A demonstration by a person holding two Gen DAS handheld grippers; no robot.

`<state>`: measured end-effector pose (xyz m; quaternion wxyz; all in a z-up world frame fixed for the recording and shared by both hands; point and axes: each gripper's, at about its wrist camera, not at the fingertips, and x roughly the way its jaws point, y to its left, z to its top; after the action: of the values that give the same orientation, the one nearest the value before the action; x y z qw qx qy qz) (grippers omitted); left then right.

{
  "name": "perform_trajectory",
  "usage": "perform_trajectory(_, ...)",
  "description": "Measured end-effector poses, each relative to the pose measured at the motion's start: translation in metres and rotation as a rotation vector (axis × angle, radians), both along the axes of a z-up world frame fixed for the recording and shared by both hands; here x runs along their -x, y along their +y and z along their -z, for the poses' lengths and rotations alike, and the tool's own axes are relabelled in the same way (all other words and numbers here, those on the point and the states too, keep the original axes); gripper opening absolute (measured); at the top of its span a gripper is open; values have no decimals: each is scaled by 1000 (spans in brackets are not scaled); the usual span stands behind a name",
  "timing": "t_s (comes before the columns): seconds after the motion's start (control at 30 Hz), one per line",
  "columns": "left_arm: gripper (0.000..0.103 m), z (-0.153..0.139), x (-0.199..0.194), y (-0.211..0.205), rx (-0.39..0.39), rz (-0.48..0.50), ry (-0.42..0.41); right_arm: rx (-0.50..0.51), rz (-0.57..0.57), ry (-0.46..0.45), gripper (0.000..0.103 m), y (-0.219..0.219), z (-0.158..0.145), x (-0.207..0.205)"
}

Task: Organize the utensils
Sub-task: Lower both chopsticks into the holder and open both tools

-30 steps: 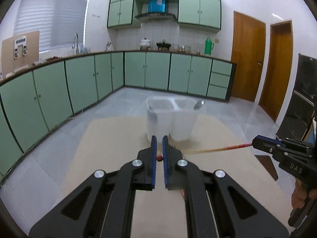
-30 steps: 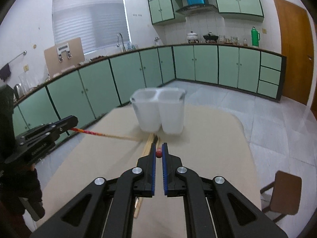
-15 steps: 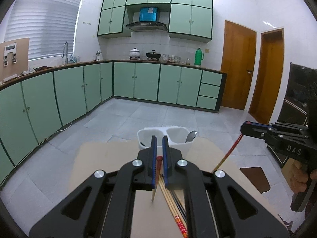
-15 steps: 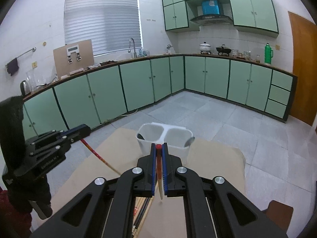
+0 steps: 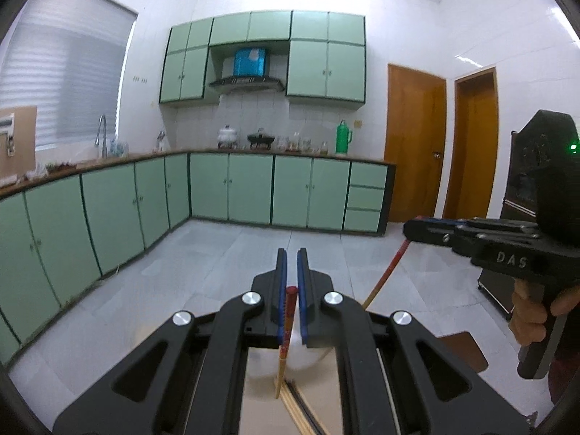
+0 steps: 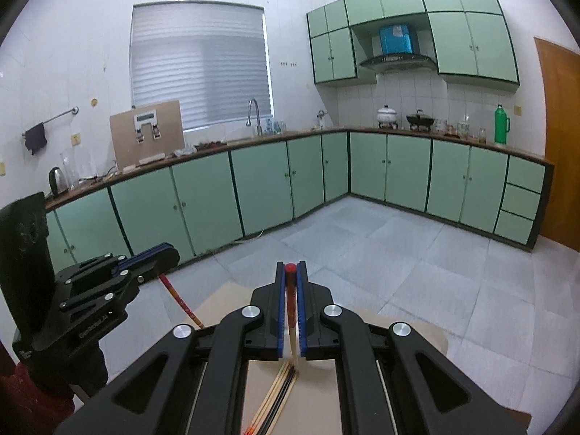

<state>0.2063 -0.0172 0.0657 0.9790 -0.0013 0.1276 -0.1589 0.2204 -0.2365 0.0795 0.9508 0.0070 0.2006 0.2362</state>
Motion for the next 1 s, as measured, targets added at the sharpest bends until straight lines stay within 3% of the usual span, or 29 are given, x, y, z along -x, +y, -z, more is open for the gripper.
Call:
perform_trajectory(0.2,4,-34,-36,-17,3,7,-75,-7,26,-15,6,-2,-16,-30)
perform_trajectory(0.3,4,-37,-57,-24,-5,-1,-93,2,53,-13,6,0,-15,-50)
perform_trajectory(0.63,4,24,-116,-34,-15,-21,9,29,89,86,5,7,33,-99)
perform_trajectory(0.83,5,54,-136,-30,-36,-29,82,62,88,138,6,16,64,-111)
perform_trajectory(1.0,6,67,-137,-21,-42,-33,119,84,85,145,6,18,72,-108)
